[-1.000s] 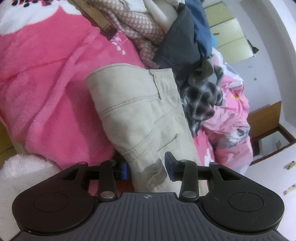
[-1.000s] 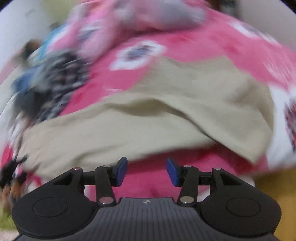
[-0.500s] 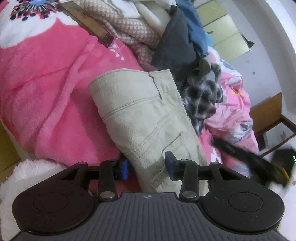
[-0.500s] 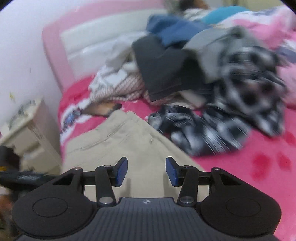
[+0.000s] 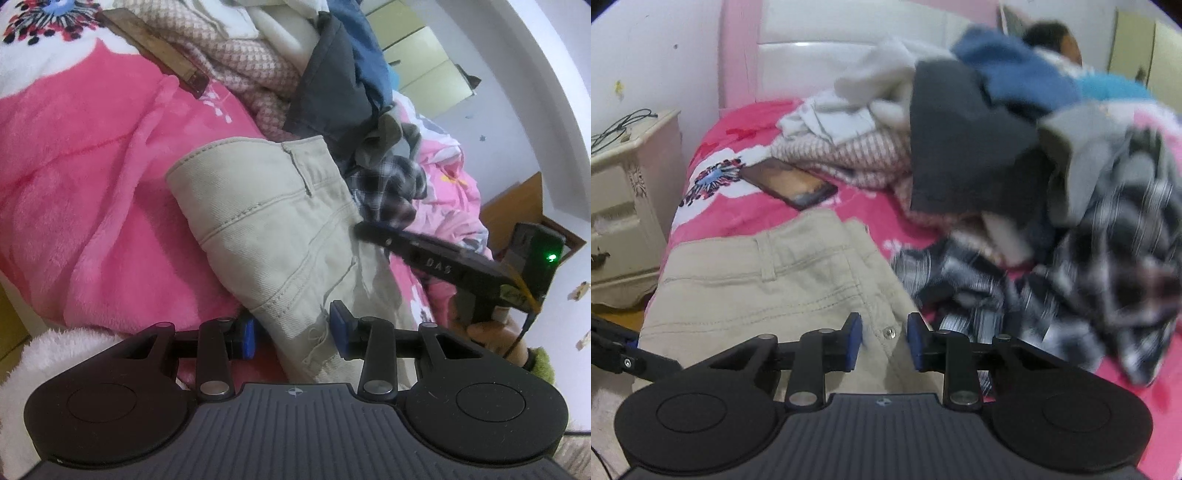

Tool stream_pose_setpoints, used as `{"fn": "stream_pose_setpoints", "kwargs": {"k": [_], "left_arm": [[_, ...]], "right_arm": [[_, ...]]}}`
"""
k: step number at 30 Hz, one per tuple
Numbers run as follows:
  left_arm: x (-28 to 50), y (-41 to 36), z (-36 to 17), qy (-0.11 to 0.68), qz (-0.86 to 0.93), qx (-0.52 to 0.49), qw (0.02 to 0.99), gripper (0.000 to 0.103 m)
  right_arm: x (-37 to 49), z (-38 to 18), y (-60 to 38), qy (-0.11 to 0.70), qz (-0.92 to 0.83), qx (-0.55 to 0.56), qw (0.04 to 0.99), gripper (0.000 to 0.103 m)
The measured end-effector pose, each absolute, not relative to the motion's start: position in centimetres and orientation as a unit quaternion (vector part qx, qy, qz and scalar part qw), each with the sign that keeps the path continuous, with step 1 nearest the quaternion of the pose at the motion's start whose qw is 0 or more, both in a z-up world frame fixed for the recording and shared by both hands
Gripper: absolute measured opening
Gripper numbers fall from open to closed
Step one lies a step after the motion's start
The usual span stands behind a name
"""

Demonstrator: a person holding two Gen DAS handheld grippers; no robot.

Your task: Fold clothes

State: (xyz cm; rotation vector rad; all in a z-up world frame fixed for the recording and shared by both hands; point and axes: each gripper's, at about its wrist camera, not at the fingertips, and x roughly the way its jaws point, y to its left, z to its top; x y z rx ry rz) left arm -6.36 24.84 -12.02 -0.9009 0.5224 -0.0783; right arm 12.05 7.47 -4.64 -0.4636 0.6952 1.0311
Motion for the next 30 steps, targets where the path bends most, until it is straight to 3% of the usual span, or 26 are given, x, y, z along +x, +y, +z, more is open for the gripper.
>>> {"fn": "stream_pose_setpoints", "kwargs": {"k": [4,6,9,10,13,24,30], "left_arm": [[-6.4,24.9,-12.0,0.249,-0.039,-0.43,0.867,0.039],[-6.5,24.8,-12.0,0.248,-0.036,-0.43,0.868,0.039],[-6.6,24.5,-12.0,0.245,-0.03,-0.425,0.871,0.039],[-6.7,24.4,-11.9,0.243,-0.028,-0.423,0.872,0.039],[-6.7,24.1,-11.9,0.238,-0.02,-0.417,0.877,0.039],[-6.8,23.4,-11.2,0.239,0.005,-0.412,0.879,0.042],[-6.7,22.9,-10.1,0.245,0.027,-0.399,0.883,0.048]], "right_arm": [[12.1,-4.7,8.5,0.318,0.485,-0.226,0.783,0.054],[12.1,-4.7,9.0,0.316,0.488,-0.231,0.78,0.054],[11.8,-4.9,9.1,0.315,0.488,-0.234,0.78,0.045],[11.4,-4.8,9.0,0.308,0.485,-0.241,0.782,0.033],[9.7,-4.5,8.4,0.277,0.471,-0.269,0.793,0.014],[4.0,-4.2,8.9,0.121,0.394,-0.392,0.823,0.006],[5.1,-4.2,10.1,0.1,0.369,-0.393,0.836,0.004]]}}
